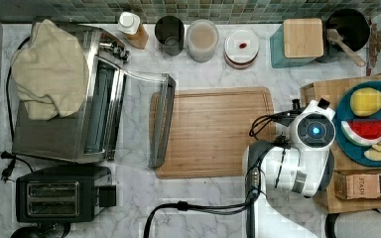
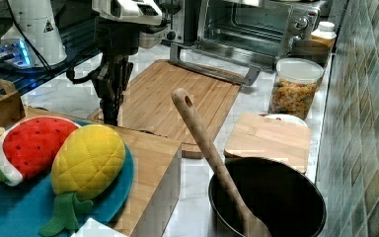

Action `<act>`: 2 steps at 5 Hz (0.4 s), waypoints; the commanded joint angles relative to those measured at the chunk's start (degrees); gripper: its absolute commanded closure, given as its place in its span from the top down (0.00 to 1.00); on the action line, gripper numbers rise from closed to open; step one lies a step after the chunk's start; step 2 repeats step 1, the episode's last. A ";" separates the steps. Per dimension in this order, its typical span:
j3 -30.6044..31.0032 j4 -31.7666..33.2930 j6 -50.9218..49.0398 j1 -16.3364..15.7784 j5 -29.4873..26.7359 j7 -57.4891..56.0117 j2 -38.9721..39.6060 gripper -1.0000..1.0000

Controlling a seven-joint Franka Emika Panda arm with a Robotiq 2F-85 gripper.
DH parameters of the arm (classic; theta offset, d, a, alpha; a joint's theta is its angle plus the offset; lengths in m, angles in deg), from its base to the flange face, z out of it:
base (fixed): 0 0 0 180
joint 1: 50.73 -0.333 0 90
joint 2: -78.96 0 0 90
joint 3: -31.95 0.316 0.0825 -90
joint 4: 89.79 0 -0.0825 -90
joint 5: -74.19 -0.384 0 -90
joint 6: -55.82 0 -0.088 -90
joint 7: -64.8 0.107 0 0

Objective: Close the drawer.

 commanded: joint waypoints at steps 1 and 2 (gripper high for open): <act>-8.61 -8.97 0.02 8.83 0.71 -3.54 -1.11 0.00; -8.61 -8.97 0.02 8.83 0.71 -3.54 -1.11 0.00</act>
